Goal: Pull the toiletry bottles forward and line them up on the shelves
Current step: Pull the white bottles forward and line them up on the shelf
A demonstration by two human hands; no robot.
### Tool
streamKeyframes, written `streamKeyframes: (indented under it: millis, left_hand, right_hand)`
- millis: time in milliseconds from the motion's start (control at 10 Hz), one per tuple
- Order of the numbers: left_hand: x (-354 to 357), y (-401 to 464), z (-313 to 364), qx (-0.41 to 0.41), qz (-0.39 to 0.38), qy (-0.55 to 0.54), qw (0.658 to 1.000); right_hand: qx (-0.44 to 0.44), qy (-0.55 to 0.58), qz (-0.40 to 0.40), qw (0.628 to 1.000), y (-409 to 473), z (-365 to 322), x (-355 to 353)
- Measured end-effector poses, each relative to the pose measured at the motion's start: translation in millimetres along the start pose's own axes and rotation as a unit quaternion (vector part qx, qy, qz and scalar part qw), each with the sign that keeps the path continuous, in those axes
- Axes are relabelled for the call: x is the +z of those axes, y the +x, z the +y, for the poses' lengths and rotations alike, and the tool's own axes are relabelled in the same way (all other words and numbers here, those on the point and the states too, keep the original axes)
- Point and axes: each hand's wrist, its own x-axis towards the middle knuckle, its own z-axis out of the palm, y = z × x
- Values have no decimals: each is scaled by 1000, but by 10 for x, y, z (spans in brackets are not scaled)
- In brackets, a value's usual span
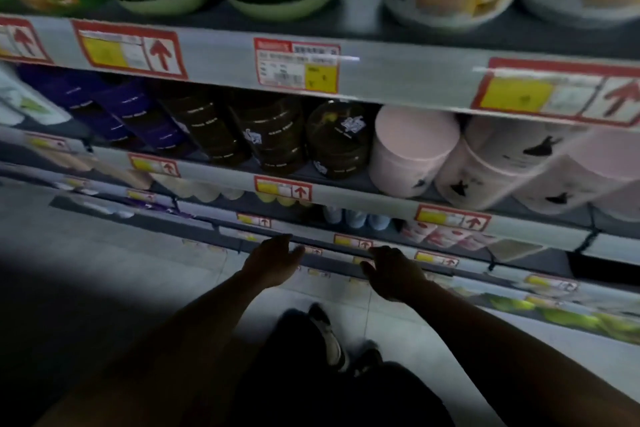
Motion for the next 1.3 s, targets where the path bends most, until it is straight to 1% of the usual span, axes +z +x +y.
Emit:
streamKeyframes:
  millis: [100, 200, 300, 500, 600, 700, 800, 900, 1000, 1100, 1200, 1300]
  left_hand:
    - [96, -55, -48, 30, -34, 27, 999]
    - [192, -53, -89, 43, -49, 53, 996]
    - [297, 32, -151, 46, -70, 70, 994]
    - [597, 606, -528, 109, -125, 118, 979]
    - [819, 1053, -806, 142, -162, 162, 963]
    - [1077, 1447, -1069, 184, -187, 206, 943]
    - [1434, 1899, -1376, 203, -177, 231, 935]
    - [1830, 2442, -1727, 202, -166, 214, 941]
    - [2370, 2970, -2131, 218, -138, 229, 939]
    - [2848, 3313, -2472, 272, -99, 262, 921]
    - [3263, 3845, -2870, 274, 138, 531, 790]
    - [3419, 4016, -3033, 139, -121, 78, 980]
  right_hand:
    - [-6, 28, 16, 999, -35, 102, 150]
    - [0, 56, 28, 998, -129, 203, 321]
    - [23, 76, 20, 997, -136, 281, 544]
    - [111, 134, 26, 984, 139, 225, 1107]
    - [141, 159, 36, 976, 457, 137, 1454]
    - [157, 153, 38, 975, 920, 97, 1880]
    - [151, 150, 43, 976, 1465, 136, 2373]
    - [148, 130, 55, 979, 2005, 223, 2832]
    - [139, 99, 58, 984, 2580, 306, 3380]
    - [118, 44, 66, 990, 3096, 335, 3881]
    - [105, 16, 50, 993, 3495, 298, 4241]
    - [102, -20, 63, 993, 3744, 223, 4481]
